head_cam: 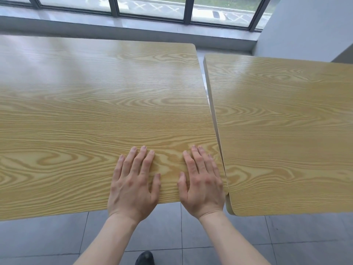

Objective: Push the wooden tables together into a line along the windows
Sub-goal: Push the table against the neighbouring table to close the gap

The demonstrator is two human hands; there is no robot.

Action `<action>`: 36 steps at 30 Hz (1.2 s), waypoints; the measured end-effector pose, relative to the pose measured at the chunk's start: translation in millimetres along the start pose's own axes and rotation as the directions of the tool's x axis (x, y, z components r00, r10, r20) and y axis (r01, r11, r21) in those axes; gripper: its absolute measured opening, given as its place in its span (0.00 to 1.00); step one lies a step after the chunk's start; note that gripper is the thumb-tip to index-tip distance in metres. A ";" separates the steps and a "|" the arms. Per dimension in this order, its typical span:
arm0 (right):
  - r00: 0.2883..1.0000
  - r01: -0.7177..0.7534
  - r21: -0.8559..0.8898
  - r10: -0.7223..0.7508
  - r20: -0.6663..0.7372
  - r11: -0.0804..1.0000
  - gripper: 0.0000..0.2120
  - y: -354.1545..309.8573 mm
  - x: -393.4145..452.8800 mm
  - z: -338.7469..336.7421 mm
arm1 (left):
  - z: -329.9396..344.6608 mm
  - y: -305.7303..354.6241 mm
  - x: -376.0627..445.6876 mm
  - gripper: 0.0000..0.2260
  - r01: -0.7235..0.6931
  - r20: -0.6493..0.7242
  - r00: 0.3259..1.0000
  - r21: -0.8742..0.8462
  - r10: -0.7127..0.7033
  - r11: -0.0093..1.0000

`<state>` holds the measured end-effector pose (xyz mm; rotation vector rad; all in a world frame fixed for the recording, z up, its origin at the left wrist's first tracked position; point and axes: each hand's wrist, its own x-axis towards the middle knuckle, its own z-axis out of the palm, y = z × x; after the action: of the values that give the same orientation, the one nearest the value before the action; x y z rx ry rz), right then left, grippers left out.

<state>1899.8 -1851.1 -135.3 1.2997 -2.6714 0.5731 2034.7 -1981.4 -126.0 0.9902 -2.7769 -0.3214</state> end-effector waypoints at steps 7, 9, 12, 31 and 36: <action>0.991 -0.018 0.011 0.017 0.132 1.000 0.24 -4.9 4.5 -16.2 | -14.7 -1.1 1.5 0.26 0.030 0.109 0.994 -0.053 -0.024 0.998; 0.987 -0.034 -0.010 0.036 0.157 0.999 0.23 -6.1 14.7 -25.6 | -25.4 -4.0 15.5 0.25 0.034 0.139 0.990 -0.062 -0.025 0.997; 0.977 -0.078 -0.040 0.084 0.194 0.996 0.23 -9.6 46.3 -41.2 | -49.1 -8.1 58.5 0.25 0.037 0.144 0.989 -0.056 -0.028 0.998; 0.949 -0.013 0.059 -0.006 0.315 0.998 0.22 45.9 416.9 14.6 | -61.3 -22.3 418.0 0.24 0.126 0.172 0.978 -0.019 -0.121 0.992; 0.954 0.010 0.078 -0.033 0.299 0.997 0.23 52.8 479.3 51.8 | -31.5 -33.8 475.0 0.25 0.137 0.174 0.975 0.009 -0.136 0.991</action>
<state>1562.0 -2193.2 -71.3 1.5482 -2.8954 0.5149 1699.8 -2315.2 -60.7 1.2108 -2.8661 -0.4530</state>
